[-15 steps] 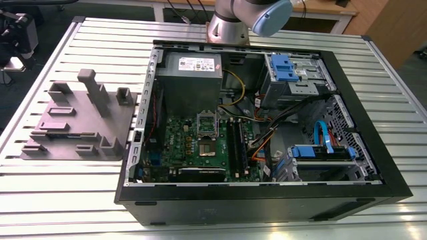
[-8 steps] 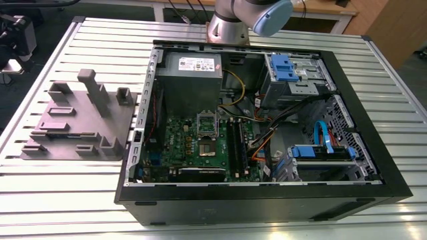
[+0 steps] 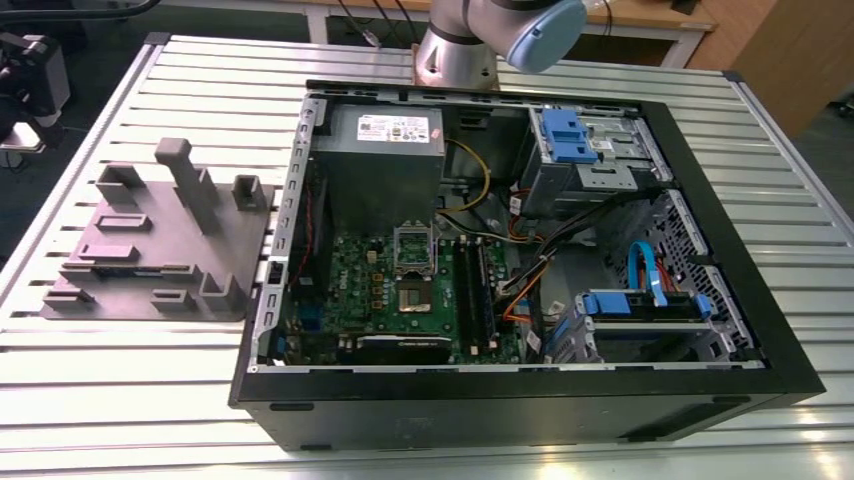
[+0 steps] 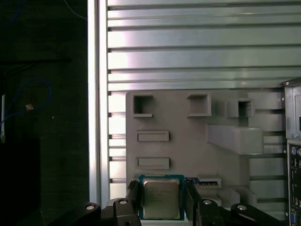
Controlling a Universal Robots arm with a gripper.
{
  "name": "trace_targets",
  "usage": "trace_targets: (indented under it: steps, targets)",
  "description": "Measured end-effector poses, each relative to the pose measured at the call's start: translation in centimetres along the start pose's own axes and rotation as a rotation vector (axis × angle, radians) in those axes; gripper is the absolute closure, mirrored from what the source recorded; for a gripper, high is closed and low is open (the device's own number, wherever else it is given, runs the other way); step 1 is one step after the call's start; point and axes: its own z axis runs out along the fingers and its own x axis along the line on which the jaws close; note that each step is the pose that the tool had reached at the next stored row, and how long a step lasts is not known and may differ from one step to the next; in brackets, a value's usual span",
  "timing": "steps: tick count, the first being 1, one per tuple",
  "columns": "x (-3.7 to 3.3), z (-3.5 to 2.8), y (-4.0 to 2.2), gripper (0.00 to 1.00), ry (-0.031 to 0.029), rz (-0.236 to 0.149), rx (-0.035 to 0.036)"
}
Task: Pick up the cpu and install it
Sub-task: 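Pick up the cpu and move it towards the insertion slot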
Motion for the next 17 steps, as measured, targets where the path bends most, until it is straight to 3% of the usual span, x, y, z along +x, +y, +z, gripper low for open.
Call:
trace_targets:
  steps: [13, 17]
  targets:
    - [-0.02, -1.64, 0.06, 0.53, -0.0001, 0.000, -0.0001]
    - [-0.02, -1.72, 0.07, 0.53, -0.0003, 0.000, -0.0002]
